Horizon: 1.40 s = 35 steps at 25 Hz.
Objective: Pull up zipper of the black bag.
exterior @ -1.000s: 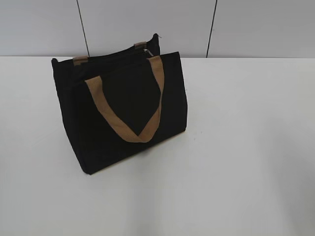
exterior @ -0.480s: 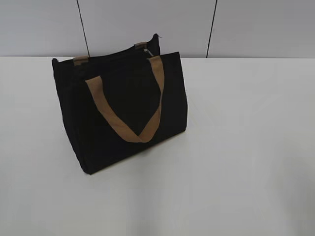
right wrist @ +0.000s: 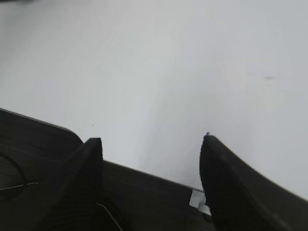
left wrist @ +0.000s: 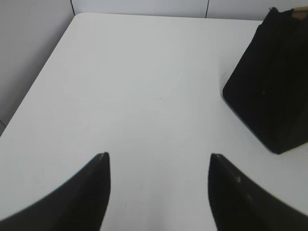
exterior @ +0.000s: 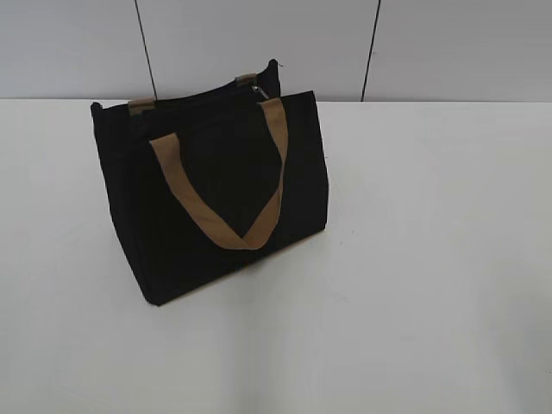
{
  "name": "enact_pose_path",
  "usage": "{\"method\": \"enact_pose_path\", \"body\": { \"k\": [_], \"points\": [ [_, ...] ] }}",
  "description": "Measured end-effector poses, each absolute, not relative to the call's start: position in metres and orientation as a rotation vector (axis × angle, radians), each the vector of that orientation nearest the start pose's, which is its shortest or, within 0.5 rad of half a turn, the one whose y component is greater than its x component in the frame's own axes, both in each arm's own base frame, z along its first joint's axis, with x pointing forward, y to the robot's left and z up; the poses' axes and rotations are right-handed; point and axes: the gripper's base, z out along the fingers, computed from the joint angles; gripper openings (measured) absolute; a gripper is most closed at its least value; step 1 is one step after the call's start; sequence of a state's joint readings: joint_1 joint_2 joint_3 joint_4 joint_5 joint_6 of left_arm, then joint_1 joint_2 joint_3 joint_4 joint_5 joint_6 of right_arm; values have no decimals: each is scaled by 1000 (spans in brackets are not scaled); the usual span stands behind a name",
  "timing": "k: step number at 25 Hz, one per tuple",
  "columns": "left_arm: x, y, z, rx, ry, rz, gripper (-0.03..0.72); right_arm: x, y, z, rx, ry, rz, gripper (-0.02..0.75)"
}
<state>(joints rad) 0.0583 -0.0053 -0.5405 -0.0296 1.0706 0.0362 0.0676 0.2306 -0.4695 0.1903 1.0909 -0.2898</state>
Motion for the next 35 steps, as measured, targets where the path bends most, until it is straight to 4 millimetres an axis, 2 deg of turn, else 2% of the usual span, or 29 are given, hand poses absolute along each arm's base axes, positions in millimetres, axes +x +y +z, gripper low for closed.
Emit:
{"method": "enact_pose_path", "body": {
  "k": [10,35],
  "points": [
    [-11,-3,288,-20,2007,25,475,-5,15,267,-381,2060,96,484],
    [-11,-3,288,19,2006,-7,475,-6,15,267,-370,2056,98,484]
  ]
}}
